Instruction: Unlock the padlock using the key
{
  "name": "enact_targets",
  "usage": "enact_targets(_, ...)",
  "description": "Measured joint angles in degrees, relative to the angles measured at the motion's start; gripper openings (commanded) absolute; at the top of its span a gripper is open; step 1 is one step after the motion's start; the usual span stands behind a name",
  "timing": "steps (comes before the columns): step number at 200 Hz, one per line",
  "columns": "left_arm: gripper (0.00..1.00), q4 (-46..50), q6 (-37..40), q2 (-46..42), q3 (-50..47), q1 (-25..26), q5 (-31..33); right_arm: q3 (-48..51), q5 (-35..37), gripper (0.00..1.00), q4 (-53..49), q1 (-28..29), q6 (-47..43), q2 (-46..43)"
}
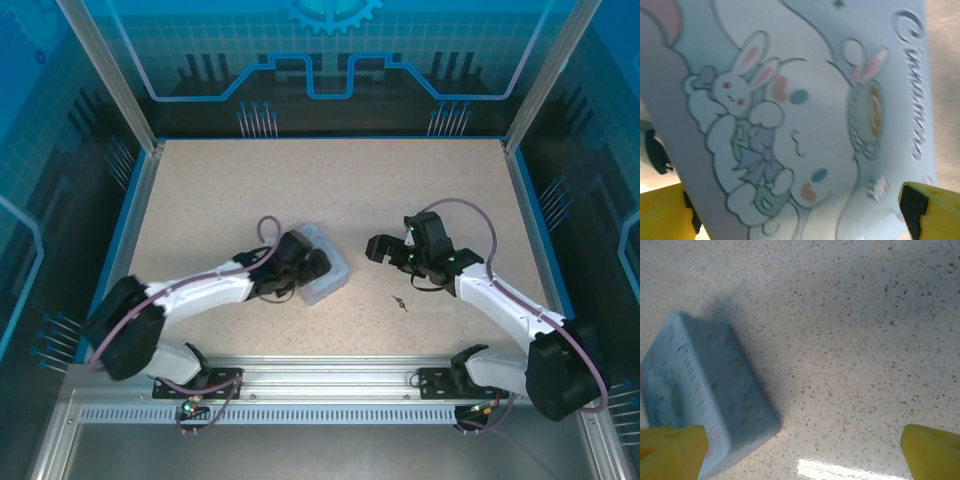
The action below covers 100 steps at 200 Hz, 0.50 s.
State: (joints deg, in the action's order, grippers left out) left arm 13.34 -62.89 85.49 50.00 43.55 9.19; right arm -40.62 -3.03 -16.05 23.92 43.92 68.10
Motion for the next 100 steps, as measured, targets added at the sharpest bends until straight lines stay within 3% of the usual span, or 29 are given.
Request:
enact_targets(26,0.99,-2.1,2.0,3.9,7.9,0.9,0.0,-0.1,1.1,1.00,-1.9,0.5,0.5,-1.5)
enact_targets(67,0.99,-1.0,6.0,-0.8,9.3,-0.1,0.7,2.6,2.8,1.00,-2.8,1.2,2.0,-7.5)
enact_targets(100,0.99,-0.7,9.2,-3.4,9.1,-7.3,0.6,3.8,3.1,1.00,-2.6,1.2,3.3,-6.5)
